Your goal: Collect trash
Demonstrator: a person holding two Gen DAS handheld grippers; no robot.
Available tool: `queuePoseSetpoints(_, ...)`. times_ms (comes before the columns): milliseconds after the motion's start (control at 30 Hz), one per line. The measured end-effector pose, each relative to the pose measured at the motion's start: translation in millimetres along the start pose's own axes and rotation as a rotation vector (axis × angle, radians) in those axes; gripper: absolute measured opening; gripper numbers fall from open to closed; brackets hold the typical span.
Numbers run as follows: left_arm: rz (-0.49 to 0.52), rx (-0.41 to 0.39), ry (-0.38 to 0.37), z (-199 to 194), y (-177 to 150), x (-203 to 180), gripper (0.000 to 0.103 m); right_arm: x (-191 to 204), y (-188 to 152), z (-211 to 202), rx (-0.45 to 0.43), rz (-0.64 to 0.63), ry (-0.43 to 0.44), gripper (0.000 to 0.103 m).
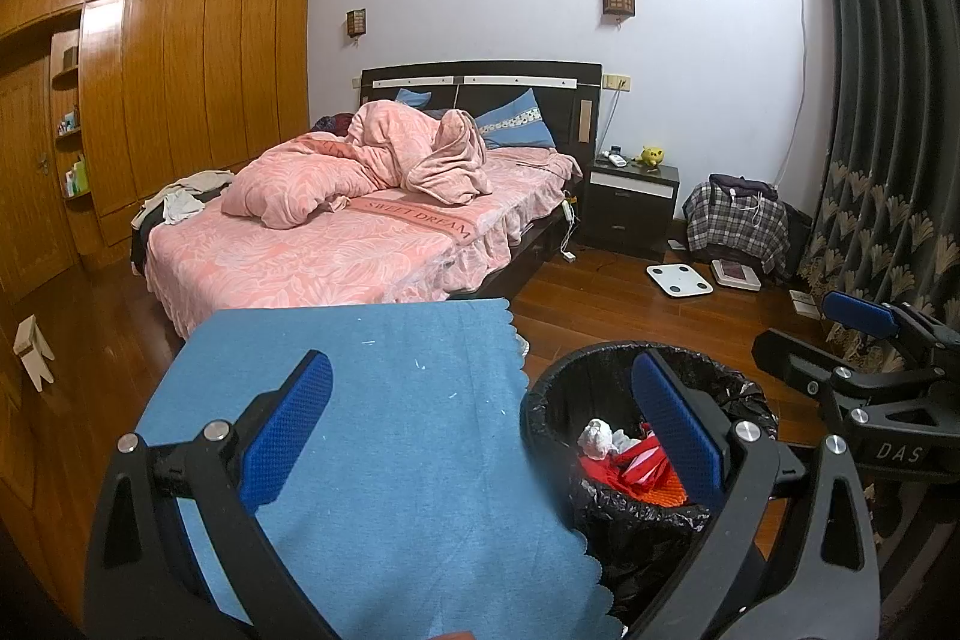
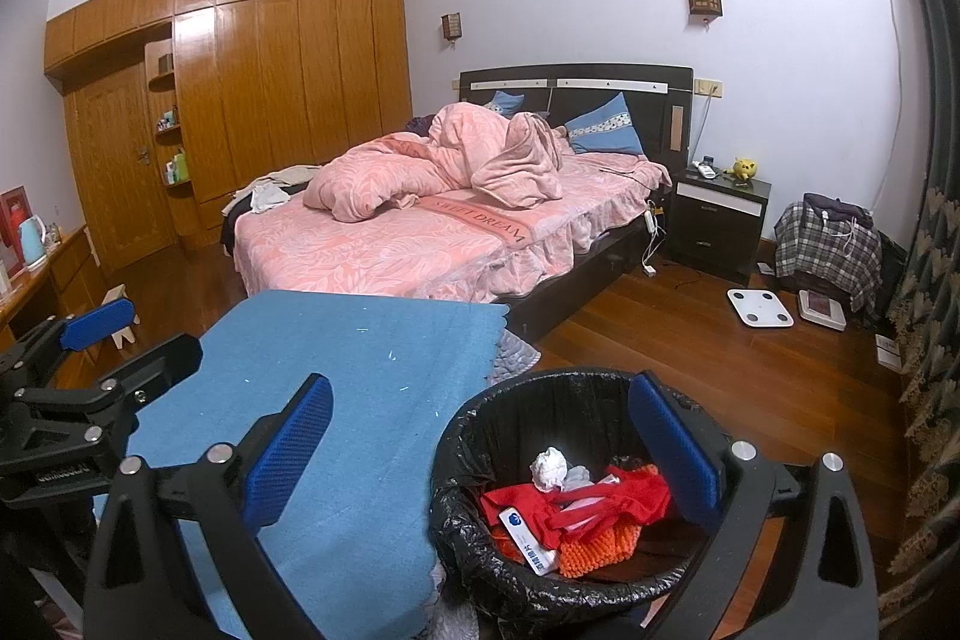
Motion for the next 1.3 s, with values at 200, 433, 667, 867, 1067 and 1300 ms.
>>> queuePoseSetpoints(200,0.0,0.0,-0.001,-0.2,-0.1,-0.6,0.097,0.0,-0.2,0.0,0.0,0.0,0.0,0.097)
queuePoseSetpoints(433,0.001,0.0,0.0,-0.5,-0.1,-1.5,0.097,0.0,-0.4,0.0,0.0,0.001,0.0,0.097)
queuePoseSetpoints(667,0.0,0.001,0.0,-1.7,0.0,-2.1,0.097,-0.2,-0.3,-0.1,0.0,0.001,0.0,0.097)
queuePoseSetpoints(867,0.0,0.001,0.0,-1.9,0.0,-2.2,0.097,-0.5,-0.3,0.0,0.001,0.001,0.0,0.097)
queuePoseSetpoints(1067,0.001,0.002,0.0,-1.8,0.4,-2.4,0.097,0.2,0.4,-0.2,0.003,0.002,0.001,0.097)
queuePoseSetpoints(1300,0.001,0.003,0.002,-3.0,0.2,-2.0,0.097,1.9,0.3,-0.4,0.004,0.004,0.0,0.097)
Point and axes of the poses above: each gripper's, at about its wrist camera, not at the fingertips, and z roughly the way its jaws point, x to its left, y to its top, the point moved 8 cm from there along z, roughly the way its jaws point, and after that the axes turned 9 degrees about -z, right-handed, at the moved point
